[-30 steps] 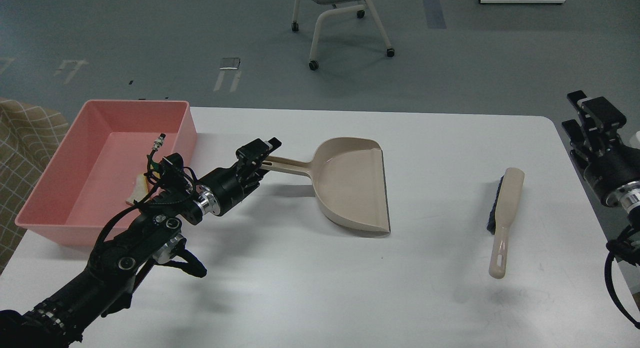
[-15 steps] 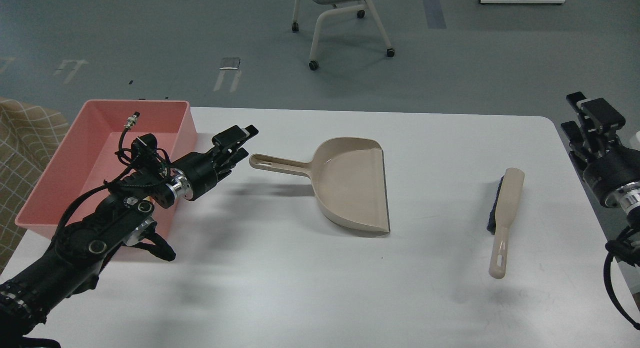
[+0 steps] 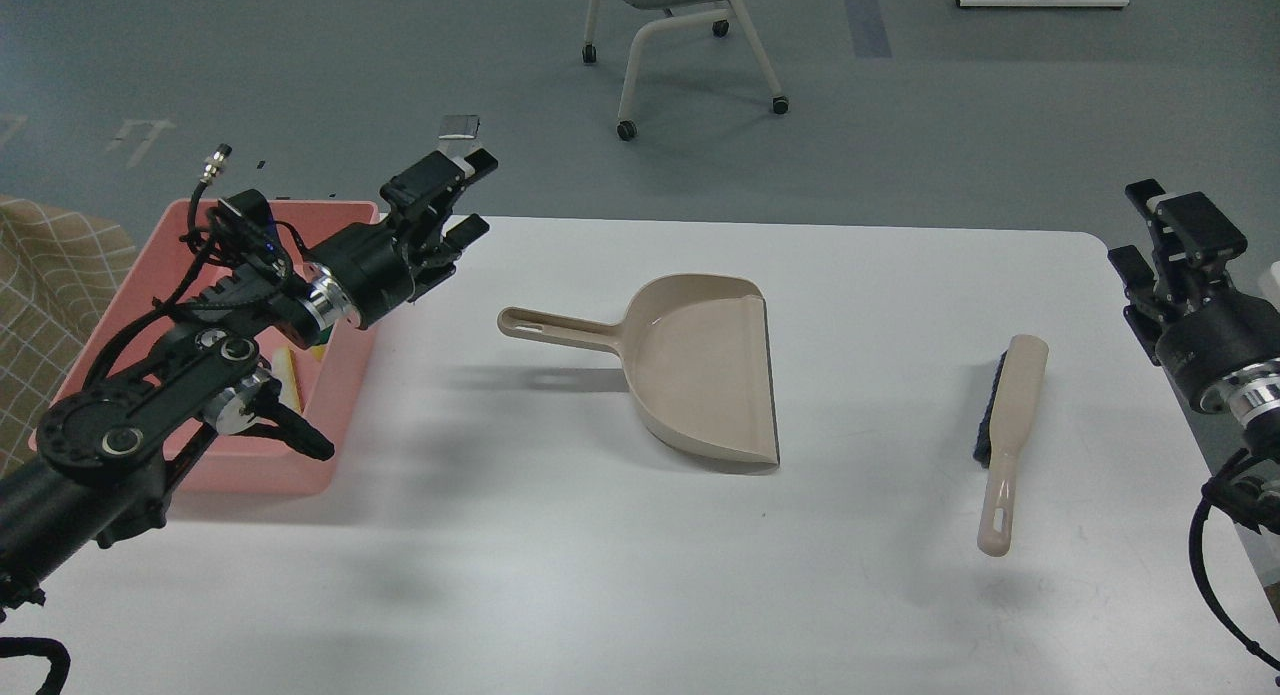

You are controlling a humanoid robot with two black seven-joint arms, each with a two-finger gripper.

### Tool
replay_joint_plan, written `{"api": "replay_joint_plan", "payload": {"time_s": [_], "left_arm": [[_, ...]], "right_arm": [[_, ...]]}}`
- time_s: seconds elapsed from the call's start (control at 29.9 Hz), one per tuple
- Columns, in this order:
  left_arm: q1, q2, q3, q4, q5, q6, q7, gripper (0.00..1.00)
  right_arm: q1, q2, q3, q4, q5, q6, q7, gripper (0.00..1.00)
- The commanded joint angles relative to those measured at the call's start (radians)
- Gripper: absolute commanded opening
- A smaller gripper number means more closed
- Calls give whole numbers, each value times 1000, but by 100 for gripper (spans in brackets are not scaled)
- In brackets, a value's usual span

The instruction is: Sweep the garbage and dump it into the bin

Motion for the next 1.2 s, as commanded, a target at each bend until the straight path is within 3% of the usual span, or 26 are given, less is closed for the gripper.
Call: {"api": "replay_joint_plan", "payload": {"time_s": [0.0, 0.13, 0.43, 0.64, 1.17], "left_arm": [[-5, -9, -69, 6, -193, -2, 6, 98], [-22, -29, -106, 10, -361, -2, 7, 98], [-11, -34, -356, 50, -458, -54, 15, 98], [-2, -65, -354, 110, -465, -57, 55, 98], [36, -69, -336, 111, -450, -52, 53, 98]], "right_arm": [[31, 2, -7, -2, 78, 2, -9, 100], [132, 38, -28, -31, 128, -3, -11, 100], [301, 121, -19, -137, 268, -7, 3, 100], [344, 123, -19, -182, 298, -49, 3, 100], [356, 207, -18, -272, 458, -46, 3, 100]]}}
